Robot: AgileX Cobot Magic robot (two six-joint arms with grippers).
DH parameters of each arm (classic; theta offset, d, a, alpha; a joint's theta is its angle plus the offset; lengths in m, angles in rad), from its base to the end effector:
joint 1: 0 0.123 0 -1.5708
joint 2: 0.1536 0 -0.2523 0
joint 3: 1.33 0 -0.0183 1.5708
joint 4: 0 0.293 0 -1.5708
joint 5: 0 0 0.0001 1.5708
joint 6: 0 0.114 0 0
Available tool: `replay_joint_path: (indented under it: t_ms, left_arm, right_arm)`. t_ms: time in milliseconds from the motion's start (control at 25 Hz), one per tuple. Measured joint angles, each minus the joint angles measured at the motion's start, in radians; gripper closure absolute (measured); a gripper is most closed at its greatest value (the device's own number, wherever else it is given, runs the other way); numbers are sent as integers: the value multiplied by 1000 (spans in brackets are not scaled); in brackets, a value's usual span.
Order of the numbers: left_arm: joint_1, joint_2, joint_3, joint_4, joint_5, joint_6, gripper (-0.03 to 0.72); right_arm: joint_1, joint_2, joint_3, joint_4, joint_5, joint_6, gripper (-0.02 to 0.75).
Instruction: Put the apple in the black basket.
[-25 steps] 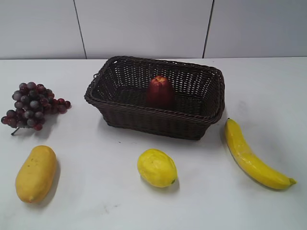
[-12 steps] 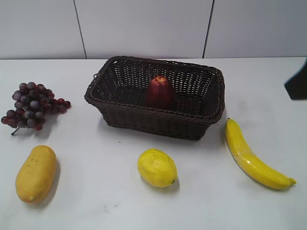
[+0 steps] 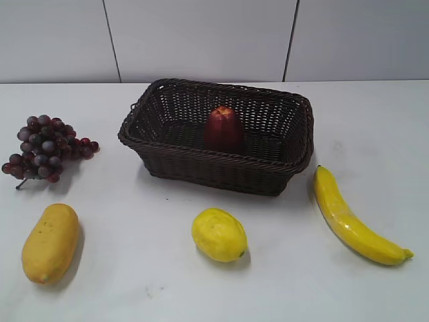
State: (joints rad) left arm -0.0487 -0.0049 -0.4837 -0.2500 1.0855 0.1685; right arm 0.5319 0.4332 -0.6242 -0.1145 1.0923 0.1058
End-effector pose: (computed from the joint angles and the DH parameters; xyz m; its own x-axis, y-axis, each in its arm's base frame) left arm 0.0827 -0.0290 0.2822 -0.4633 0.0714 -0.8833 0.2631 0.9629 -0.0602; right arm 0.1305 0.0634 0.2784 -0.6477 -0.3201 -0.6914 -0.4107 0.9110 -0.0371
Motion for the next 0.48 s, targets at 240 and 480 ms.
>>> replay_joint_path:
  t_ms: [240, 480]
  left_arm:
    - [0, 0, 0, 0, 0, 0, 253]
    - [0, 0, 0, 0, 0, 0, 253]
  right_arm:
    - [0, -216, 105, 0, -7, 0, 145]
    - [0, -250, 127, 0, -43, -2, 146]
